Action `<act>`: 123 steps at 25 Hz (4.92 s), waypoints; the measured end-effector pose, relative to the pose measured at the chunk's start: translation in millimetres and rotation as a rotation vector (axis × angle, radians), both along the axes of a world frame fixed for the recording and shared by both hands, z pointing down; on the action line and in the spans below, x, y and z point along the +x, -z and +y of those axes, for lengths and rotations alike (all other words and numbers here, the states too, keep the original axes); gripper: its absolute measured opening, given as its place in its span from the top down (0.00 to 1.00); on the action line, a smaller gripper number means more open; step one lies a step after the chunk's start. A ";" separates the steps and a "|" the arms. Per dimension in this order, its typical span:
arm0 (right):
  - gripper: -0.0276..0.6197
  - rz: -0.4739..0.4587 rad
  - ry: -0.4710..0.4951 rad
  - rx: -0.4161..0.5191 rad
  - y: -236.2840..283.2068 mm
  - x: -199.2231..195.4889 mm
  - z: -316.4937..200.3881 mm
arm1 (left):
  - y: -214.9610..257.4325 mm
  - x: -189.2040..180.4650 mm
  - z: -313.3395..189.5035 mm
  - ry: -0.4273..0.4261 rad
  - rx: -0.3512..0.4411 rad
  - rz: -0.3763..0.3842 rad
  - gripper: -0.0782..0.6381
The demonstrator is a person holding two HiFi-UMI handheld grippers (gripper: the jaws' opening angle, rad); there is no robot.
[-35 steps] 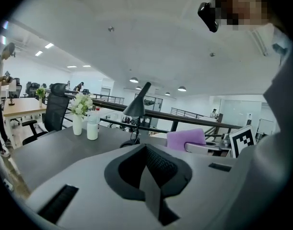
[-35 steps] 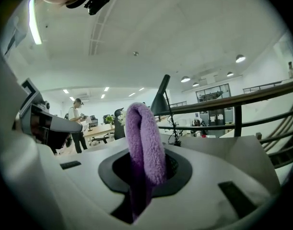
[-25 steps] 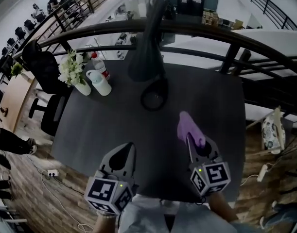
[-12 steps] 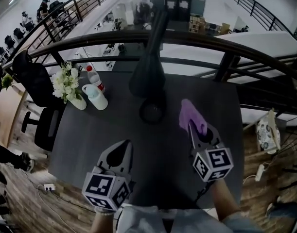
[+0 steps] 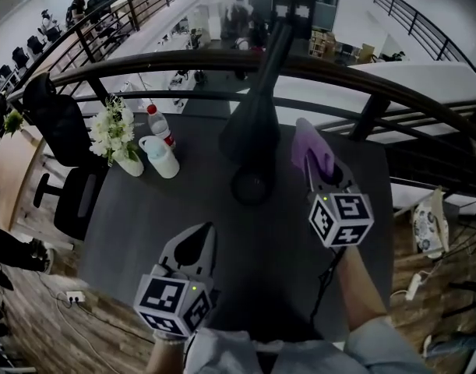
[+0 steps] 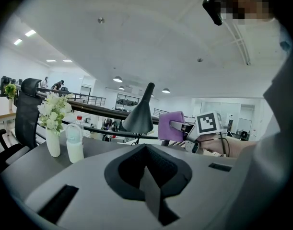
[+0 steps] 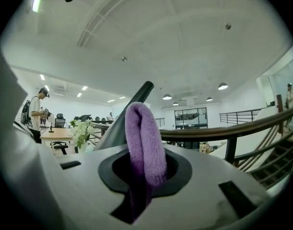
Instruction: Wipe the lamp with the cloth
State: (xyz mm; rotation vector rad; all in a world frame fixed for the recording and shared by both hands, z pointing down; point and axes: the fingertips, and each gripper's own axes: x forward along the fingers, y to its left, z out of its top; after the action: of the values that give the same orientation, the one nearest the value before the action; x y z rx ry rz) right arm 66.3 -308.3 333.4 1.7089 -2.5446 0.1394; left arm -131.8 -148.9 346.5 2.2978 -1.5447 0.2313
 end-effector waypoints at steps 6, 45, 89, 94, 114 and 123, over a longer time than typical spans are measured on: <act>0.88 -0.003 -0.006 0.000 3.6 -8.7 -40.6 | 0.5 -4.9 -9.6 0.003 -0.011 0.005 0.87; 0.88 0.121 0.146 0.169 51.1 -116.8 -19.7 | 2.0 -23.1 -16.1 0.001 0.027 0.050 0.87; 0.88 0.459 0.063 0.443 153.6 -120.8 -79.9 | 5.2 -32.7 -17.7 -0.024 0.025 0.053 0.87; 0.88 0.544 0.118 0.415 138.7 -154.6 -81.2 | 4.9 -31.7 -18.6 -0.036 0.053 0.054 0.87; 0.88 0.824 0.321 0.286 40.3 -239.1 -56.2 | -4.5 -40.4 -12.9 -0.045 0.020 0.086 0.87; 0.88 0.815 0.400 0.234 3.5 -245.6 -19.2 | -5.4 -37.2 -9.9 -0.053 0.015 0.088 0.87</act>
State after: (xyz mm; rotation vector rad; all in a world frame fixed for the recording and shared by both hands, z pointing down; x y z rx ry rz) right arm -179.2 -327.5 329.8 0.9506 -2.2183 -0.7382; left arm -169.0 -158.8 351.9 2.3296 -1.4492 0.1298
